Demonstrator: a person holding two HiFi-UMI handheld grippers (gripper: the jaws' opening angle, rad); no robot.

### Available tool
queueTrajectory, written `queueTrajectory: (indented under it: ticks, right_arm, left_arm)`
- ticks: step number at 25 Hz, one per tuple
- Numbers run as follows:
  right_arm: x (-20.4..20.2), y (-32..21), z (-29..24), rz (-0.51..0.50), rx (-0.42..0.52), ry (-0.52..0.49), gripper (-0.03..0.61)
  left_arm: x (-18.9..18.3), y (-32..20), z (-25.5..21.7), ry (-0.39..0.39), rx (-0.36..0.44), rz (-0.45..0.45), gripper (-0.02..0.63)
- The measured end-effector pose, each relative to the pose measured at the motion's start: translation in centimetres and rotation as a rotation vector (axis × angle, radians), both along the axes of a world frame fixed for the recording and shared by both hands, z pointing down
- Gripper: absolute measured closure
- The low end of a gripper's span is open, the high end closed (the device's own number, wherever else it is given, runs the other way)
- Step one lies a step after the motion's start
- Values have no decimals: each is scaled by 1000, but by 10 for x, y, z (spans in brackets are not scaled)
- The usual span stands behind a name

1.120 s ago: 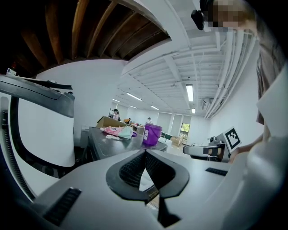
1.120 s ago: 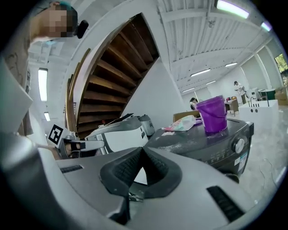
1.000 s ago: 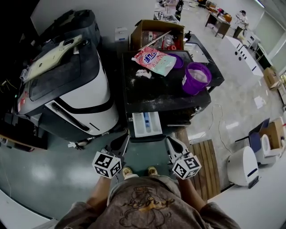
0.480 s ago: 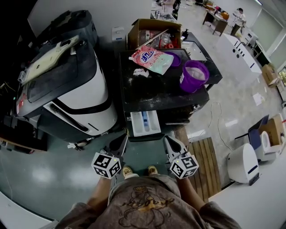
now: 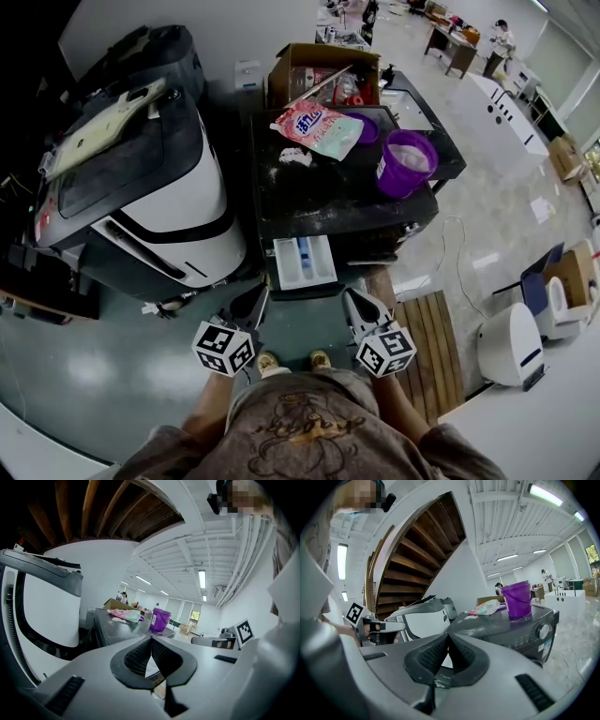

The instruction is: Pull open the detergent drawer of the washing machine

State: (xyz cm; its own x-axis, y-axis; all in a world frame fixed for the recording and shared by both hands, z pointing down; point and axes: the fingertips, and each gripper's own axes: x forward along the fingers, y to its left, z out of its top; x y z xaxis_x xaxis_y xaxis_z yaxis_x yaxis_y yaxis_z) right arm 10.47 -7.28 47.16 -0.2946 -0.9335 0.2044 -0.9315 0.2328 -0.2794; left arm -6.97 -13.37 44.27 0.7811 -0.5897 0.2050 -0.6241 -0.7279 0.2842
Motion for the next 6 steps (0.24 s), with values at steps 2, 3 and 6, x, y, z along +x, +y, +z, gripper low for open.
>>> queueTrajectory:
  ticks: [2, 3, 6]
  right_arm:
    - [0, -1, 0, 2, -2, -1, 577]
    - [0, -2, 1, 3, -3, 0, 577]
    - [-1, -4, 3, 3, -6, 2, 577]
  left_arm:
    - [0, -1, 0, 4, -3, -2, 591]
    - [0, -1, -1, 7, -5, -3, 591]
    - [-1, -3, -1, 16, -9, -7, 591]
